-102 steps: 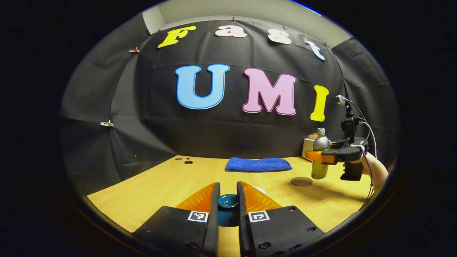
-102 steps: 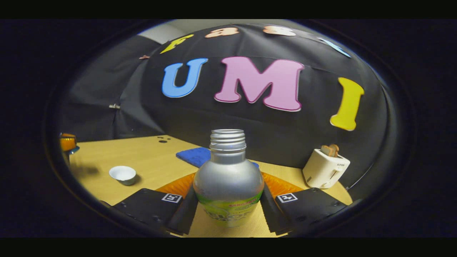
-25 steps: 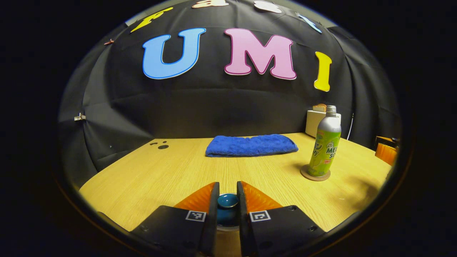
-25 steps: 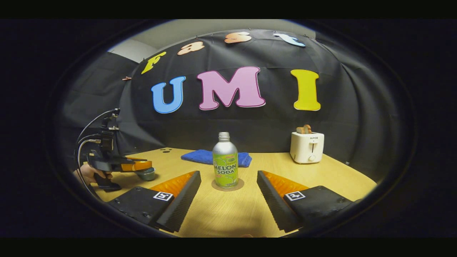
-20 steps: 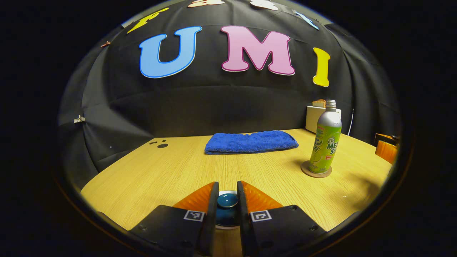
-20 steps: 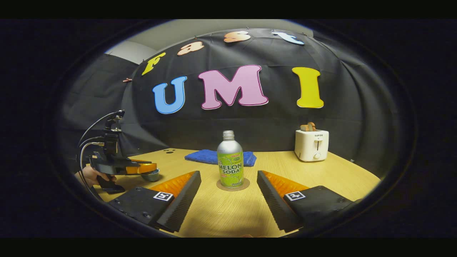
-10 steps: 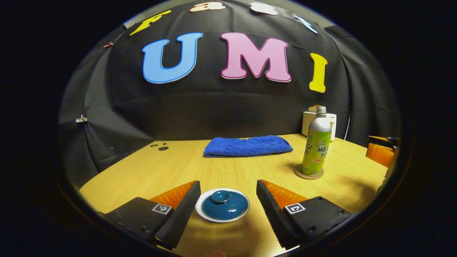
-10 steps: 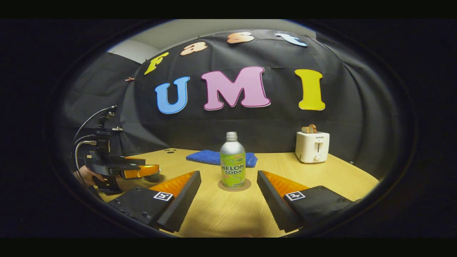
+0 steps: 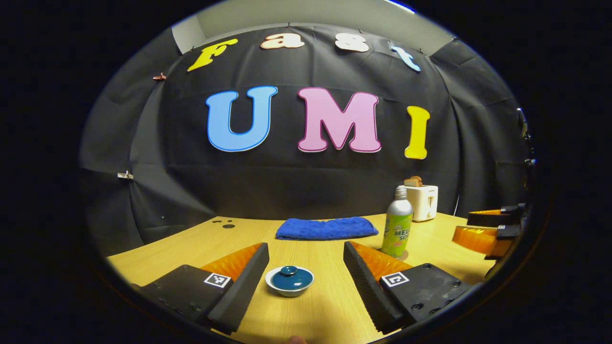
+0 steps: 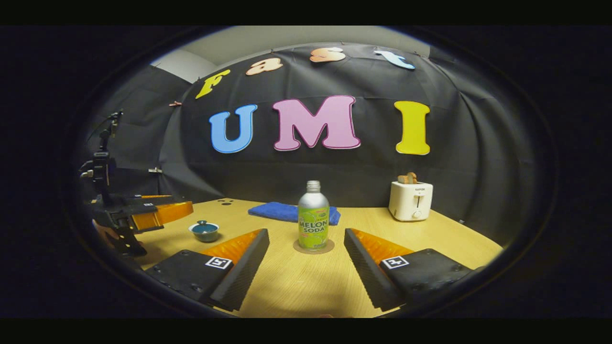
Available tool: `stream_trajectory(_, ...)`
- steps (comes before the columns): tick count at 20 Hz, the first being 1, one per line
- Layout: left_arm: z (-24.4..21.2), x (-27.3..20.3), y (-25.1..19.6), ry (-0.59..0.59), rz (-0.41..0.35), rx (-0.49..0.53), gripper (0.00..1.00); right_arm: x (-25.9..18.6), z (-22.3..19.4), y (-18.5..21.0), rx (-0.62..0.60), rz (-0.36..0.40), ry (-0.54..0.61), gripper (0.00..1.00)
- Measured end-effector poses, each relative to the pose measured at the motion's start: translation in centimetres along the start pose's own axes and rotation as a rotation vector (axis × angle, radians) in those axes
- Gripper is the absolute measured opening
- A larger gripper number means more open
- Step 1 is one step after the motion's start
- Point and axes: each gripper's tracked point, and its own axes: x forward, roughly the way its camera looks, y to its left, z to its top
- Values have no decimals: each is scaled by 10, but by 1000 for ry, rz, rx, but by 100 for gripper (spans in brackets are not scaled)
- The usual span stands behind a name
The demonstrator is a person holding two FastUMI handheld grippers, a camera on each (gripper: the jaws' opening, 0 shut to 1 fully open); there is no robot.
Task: Open the teacup lid with one hand, grasp the water bottle and pour water into the teacup with the other hand; after pouring, place the water bottle on the coaster and then close the teacup lid.
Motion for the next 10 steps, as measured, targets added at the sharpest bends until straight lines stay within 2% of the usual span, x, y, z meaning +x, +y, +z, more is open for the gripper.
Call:
stream_trajectory(6,-7,-31,-2,-23,-4,-13,98,-20,-14,10,23,-25,7,98)
stream_trajectory(10,-28,-37,5,23,-5,-49,98,-26,-23,15,-11,-37,13,98)
